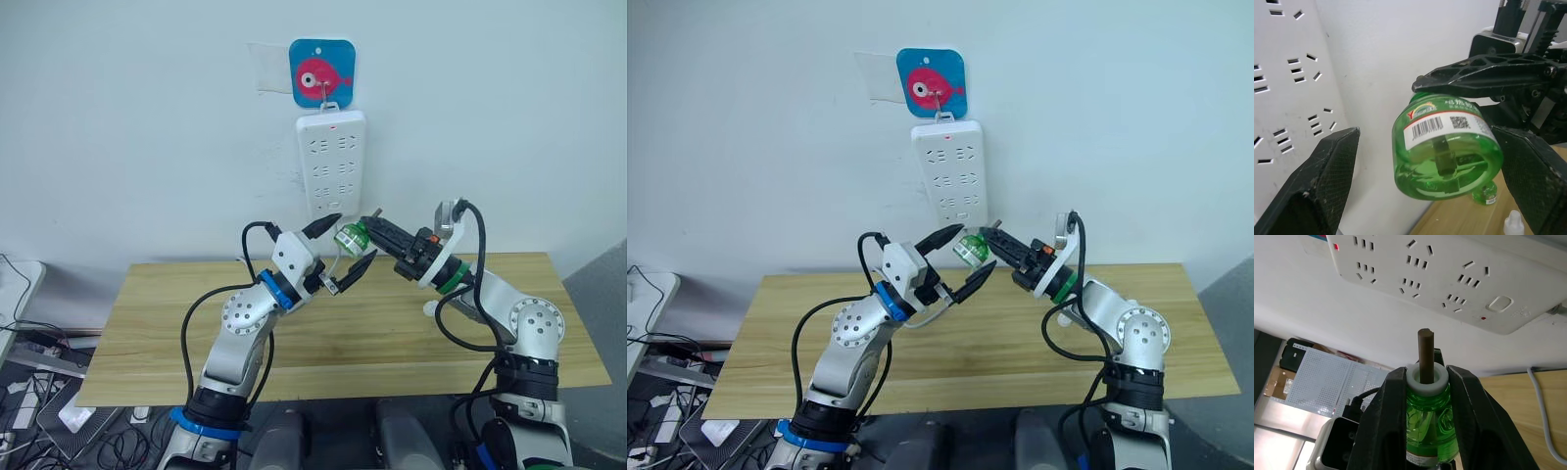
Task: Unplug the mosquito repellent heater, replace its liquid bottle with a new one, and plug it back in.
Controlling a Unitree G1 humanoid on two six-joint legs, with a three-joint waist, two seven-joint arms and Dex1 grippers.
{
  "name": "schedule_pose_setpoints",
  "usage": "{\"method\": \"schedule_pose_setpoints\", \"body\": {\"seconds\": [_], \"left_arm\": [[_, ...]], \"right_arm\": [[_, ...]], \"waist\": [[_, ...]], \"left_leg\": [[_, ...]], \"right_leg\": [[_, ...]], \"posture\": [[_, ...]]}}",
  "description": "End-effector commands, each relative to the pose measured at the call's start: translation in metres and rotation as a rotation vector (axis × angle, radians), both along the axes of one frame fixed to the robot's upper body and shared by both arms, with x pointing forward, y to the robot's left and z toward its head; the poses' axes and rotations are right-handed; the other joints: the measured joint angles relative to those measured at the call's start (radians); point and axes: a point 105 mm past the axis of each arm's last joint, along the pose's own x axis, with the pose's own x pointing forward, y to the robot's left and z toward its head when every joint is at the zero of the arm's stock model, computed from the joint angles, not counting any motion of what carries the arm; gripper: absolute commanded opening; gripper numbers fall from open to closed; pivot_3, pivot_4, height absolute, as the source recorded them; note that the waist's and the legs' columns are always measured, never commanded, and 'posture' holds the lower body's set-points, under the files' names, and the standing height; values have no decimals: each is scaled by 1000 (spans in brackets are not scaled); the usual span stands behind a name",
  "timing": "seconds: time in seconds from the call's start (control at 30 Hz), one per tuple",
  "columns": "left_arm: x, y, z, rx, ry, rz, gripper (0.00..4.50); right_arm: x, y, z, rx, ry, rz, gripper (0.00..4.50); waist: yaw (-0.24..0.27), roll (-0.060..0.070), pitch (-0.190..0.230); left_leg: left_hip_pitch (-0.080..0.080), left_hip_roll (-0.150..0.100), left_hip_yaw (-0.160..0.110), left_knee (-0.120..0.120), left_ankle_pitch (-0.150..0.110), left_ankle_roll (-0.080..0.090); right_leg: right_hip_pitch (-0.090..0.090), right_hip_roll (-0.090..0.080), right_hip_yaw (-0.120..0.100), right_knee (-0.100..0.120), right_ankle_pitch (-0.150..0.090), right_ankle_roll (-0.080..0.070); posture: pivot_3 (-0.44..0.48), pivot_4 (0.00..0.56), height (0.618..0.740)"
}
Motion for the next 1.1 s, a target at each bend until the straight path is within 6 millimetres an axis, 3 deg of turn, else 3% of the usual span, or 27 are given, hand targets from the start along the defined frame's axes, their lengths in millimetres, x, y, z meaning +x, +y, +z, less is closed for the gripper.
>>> {"method": "schedule_pose_setpoints", "body": {"seconds": [0.03, 0.13, 0.17, 0.4, 0.63, 0.8, 0.93, 0.97, 1.1], "left_arm": [[-4, -3, 11, -21, -49, -13, 4500], [-4, -3, 11, -23, -46, -16, 4500], [-4, -4, 11, -24, -45, -18, 4313], [-5, -4, 7, -23, -28, -22, 2284], [-3, -5, 5, -28, -16, -8, 2234], [-4, -1, 3, -12, -11, -17, 2234], [-6, 4, -2, 14, -4, -34, 2234], [-6, 6, -4, 21, -2, -34, 2234], [-7, 11, -8, 32, 3, -37, 2234]], "right_arm": [[-6, 1, 11, 28, -36, 3, 879], [-7, 1, 10, 29, -31, -4, 879], [-7, 1, 10, 29, -31, -4, 879], [-6, 1, 12, 54, -19, -20, 861], [-11, 4, 9, 8, -28, 0, 861], [-23, 1, 3, -96, -58, 68, 2551], [-38, -26, -25, -392, -44, 137, 4032], [-38, -42, -34, -486, -27, 130, 4427], [-31, -103, -51, -784, 23, 58, 4488]], "waist": [[0, 0, 0], [-1, 0, 0], [-1, 0, 0], [-3, 0, 0], [-4, 0, 0], [-4, 0, 0], [0, 0, 0], [0, 0, 1], [1, 0, 3]], "left_leg": [[0, 0, 0, 0, 0, 0], [0, 0, 0, 0, 0, 0], [0, 0, 0, 0, 0, 0], [0, 0, 0, 0, 0, 0], [0, 0, 0, 0, 0, 0], [0, 0, 0, 0, 0, 0], [-1, -1, 0, 0, 0, 0], [-1, -1, 0, 0, 0, 1], [-2, -1, 3, 1, -1, 1]], "right_leg": [[0, 0, 0, 0, 0, 0], [0, 0, 0, 0, 0, 0], [0, 0, 0, 0, 0, 0], [0, 0, 0, 0, 0, 0], [0, 0, 0, 0, 0, 0], [0, 1, 0, 0, 0, 0], [0, 0, 0, -2, 0, 0], [1, 0, -1, -3, 0, 0], [1, 0, 0, -6, 0, 1]], "posture": [[-49, 193, 740], [-51, 192, 740], [-51, 193, 740], [-52, 193, 740], [-57, 196, 740], [-65, 202, 740], [-72, 215, 740], [-75, 221, 740], [-80, 230, 740]]}}
